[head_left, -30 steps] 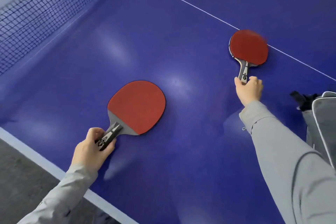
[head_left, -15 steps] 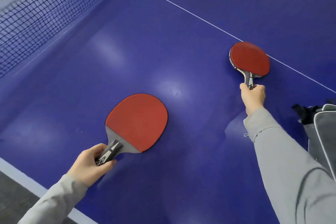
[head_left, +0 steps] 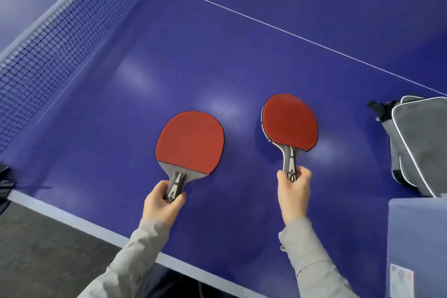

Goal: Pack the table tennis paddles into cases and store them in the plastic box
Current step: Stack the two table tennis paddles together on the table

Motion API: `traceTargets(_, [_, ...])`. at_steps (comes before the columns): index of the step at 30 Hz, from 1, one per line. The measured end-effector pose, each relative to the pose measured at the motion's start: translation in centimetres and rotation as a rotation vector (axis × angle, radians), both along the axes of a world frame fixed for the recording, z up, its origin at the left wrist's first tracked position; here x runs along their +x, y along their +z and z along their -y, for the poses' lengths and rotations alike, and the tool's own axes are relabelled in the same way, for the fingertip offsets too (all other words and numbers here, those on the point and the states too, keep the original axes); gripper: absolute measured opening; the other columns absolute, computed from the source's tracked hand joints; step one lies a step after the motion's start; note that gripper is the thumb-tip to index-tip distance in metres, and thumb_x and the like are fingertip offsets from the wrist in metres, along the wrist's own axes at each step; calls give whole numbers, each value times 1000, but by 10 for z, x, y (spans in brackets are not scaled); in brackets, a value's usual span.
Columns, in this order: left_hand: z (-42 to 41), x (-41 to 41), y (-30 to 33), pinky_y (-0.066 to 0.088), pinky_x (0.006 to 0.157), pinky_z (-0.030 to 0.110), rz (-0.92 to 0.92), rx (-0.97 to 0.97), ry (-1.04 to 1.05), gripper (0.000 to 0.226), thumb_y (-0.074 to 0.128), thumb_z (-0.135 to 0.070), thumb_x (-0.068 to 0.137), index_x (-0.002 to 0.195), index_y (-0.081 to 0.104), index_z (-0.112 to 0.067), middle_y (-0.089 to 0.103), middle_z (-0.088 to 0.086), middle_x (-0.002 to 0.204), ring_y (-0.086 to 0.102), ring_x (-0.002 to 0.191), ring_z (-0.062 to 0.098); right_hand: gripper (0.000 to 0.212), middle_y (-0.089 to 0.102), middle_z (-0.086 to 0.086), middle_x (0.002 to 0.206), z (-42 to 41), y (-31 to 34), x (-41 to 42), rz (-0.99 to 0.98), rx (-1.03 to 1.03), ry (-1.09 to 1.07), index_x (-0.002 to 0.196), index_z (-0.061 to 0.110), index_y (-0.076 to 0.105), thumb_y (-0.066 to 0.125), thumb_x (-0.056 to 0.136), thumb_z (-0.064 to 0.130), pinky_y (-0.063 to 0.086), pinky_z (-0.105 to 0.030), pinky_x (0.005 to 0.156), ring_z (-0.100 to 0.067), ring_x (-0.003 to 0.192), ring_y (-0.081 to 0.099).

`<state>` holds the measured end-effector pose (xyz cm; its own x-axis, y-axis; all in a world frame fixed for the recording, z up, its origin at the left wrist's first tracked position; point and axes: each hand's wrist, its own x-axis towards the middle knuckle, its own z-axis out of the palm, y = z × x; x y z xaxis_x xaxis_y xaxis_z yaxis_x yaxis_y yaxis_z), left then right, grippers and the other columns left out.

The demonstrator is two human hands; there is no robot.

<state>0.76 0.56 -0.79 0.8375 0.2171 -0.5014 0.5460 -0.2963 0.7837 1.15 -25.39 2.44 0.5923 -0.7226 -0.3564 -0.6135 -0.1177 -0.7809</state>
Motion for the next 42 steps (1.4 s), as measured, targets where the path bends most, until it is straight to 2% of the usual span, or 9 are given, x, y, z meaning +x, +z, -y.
traceTargets(4, [4, -5, -4, 32, 49, 21, -36, -32, -35, 16, 68, -21, 71, 73, 53, -18, 43, -10, 56, 35, 51, 9, 23, 57, 6, 82, -43, 8, -44, -7, 40, -35, 103, 11, 43, 59, 85, 12, 39, -25, 56, -13, 70, 55])
traceTargets(7, [2, -6, -5, 37, 54, 24, -77, -55, -129, 18, 69, -15, 76, 77, 51, -17, 48, -5, 63, 41, 57, 13, 23, 58, 5, 81, -74, 12, -65, 8, 58, -57, 102, 13, 44, 60, 85, 11, 41, -27, 56, -15, 68, 56])
traceTargets(12, [-12, -4, 0, 49, 52, 22, -163, -367, -283, 14, 61, -1, 86, 94, 57, -13, 63, 8, 78, 59, 65, 19, 22, 58, 5, 79, -116, 14, -70, 51, 92, -61, 98, 15, 44, 61, 85, 10, 41, -10, 50, -11, 65, 54])
traceTargets(21, [-35, 7, -1, 57, 79, 33, -235, -599, -426, 23, 52, 4, 91, 109, 60, -9, 60, 14, 92, 60, 82, 25, 27, 58, 9, 86, -195, 6, -49, 76, 102, -2, 99, 20, 41, 61, 84, 9, 40, -4, 59, 1, 73, 56])
traceTargets(24, [-34, 13, -2, 57, 66, 28, -363, -712, -302, 26, 41, 0, 96, 105, 63, -11, 67, 8, 83, 64, 74, 18, 27, 61, 1, 90, -212, 0, -42, 66, 94, -15, 99, 18, 42, 61, 82, 9, 41, -11, 58, -5, 74, 58])
traceTargets(29, [-35, 17, -1, 54, 56, 21, -448, -764, -232, 32, 37, -16, 98, 91, 68, -14, 73, 1, 73, 68, 67, 11, 27, 54, -4, 97, -227, -8, -32, 44, -12, -10, 96, 13, 46, 65, 78, 11, 47, -39, 80, -25, 93, 53])
traceTargets(32, [-35, 16, -3, 53, 51, 19, -494, -773, -144, 31, 40, -22, 99, 84, 65, -13, 72, 1, 65, 68, 58, 10, 28, 50, -3, 97, -230, -13, -31, 24, -130, 21, 96, 9, 50, 69, 76, 15, 44, -41, 84, -25, 96, 50])
traceTargets(37, [-34, 19, -6, 52, 65, 24, -516, -751, -185, 29, 39, -26, 99, 102, 62, -8, 63, 9, 84, 61, 72, 17, 36, 52, -4, 102, -230, -20, -34, -42, -155, 97, 102, 8, 52, 72, 77, 24, 39, -36, 84, -24, 102, 49])
traceTargets(42, [-28, 17, 1, 52, 55, 21, -401, -637, -245, 21, 53, -26, 94, 97, 63, -7, 63, 1, 70, 63, 61, 11, 35, 48, 7, 105, -217, -18, -47, -6, -70, 175, 111, 15, 52, 67, 84, 30, 44, -43, 93, -19, 106, 52])
